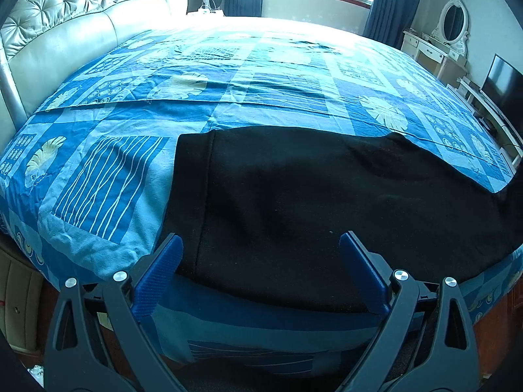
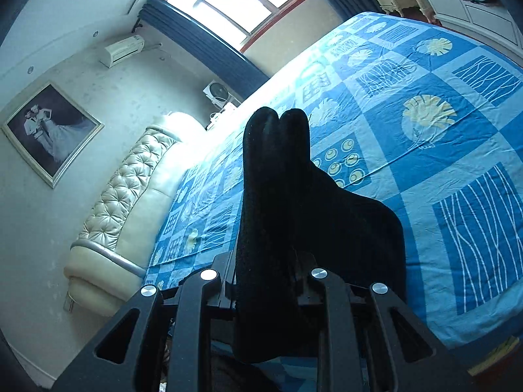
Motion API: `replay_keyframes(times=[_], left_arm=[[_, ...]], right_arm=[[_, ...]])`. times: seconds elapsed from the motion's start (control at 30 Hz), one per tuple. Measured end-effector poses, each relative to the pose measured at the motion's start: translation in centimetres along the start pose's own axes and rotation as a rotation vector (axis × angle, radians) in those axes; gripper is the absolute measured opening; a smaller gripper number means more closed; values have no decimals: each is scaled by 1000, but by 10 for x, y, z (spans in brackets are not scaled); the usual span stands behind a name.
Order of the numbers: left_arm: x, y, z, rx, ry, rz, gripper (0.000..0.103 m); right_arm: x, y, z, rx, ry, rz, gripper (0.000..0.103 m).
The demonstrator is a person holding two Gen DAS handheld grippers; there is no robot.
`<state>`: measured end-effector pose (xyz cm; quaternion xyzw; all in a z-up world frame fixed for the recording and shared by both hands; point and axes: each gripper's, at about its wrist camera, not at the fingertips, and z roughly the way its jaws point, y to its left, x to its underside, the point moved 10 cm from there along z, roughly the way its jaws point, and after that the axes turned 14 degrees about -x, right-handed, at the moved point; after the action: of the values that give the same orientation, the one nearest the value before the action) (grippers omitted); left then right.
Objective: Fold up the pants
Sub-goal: 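Grasp the pants edge again with the right gripper and lift it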
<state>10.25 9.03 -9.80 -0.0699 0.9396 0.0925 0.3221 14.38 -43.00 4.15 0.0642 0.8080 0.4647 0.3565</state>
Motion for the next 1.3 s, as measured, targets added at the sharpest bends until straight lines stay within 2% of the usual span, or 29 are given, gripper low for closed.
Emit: replay_keyframes(times=[0.13, 0.4, 0.57, 0.93, 1.03, 1.07, 1.1, 1.17, 1.3], left_arm=[[-1, -12, -10, 25, -21, 18, 97], [2, -25, -12, 38, -24, 47, 97], [4, -27, -8, 45, -7, 37, 97], [4, -27, -9, 49, -9, 37, 97], [4, -26, -9, 48, -8, 31, 97], [4, -26, -9, 49, -6, 30, 97], [4, -25, -8, 49, -4, 28, 97], [4, -25, -8, 50, -3, 26, 97], [4, -26, -8, 52, -1, 25, 97]], right_arm=[[24, 17, 52, 16, 64, -38, 22], [92, 17, 140, 90, 201, -67, 22], [125, 9, 177, 265, 295, -197, 22], [170, -14, 221, 552, 427, -424, 24], [181, -12, 229, 511, 434, -380, 39], [184, -9, 231, 484, 429, -361, 50], [188, -3, 233, 458, 424, -348, 56], [199, 8, 238, 403, 436, -334, 57], [217, 21, 246, 331, 461, -319, 68]])
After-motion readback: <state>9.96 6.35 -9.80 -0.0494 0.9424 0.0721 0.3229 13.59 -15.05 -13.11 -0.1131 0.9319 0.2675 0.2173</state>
